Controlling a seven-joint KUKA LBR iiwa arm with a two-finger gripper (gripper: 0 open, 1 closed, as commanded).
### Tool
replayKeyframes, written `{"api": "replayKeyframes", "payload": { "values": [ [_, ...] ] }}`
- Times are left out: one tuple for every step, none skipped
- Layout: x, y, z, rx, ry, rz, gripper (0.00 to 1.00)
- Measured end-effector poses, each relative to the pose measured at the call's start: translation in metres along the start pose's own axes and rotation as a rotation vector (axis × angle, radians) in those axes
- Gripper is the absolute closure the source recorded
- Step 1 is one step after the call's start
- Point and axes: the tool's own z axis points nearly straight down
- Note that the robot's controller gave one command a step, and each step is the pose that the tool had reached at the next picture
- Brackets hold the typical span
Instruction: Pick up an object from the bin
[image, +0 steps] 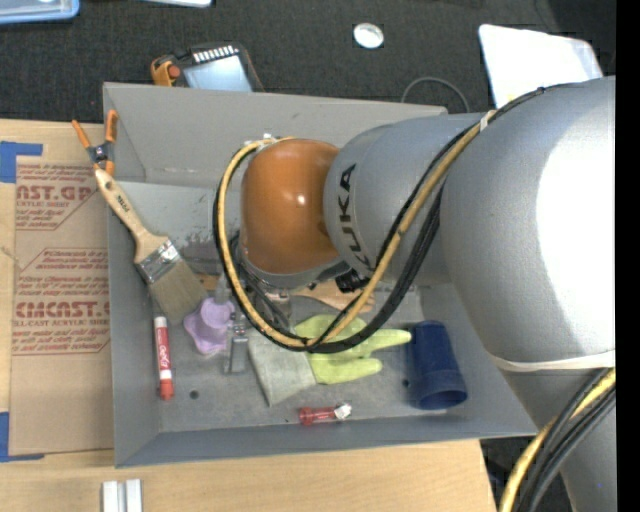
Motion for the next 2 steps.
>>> {"api": "replayKeyframes", "payload": {
  "values": [
    [0.0000, 0.0000, 0.0000, 0.000, 0.000, 0.000, 0.00],
    [0.0068, -0.0043, 0.0046, 0.000, -0.004, -0.155, 0.00]
  ]
}}
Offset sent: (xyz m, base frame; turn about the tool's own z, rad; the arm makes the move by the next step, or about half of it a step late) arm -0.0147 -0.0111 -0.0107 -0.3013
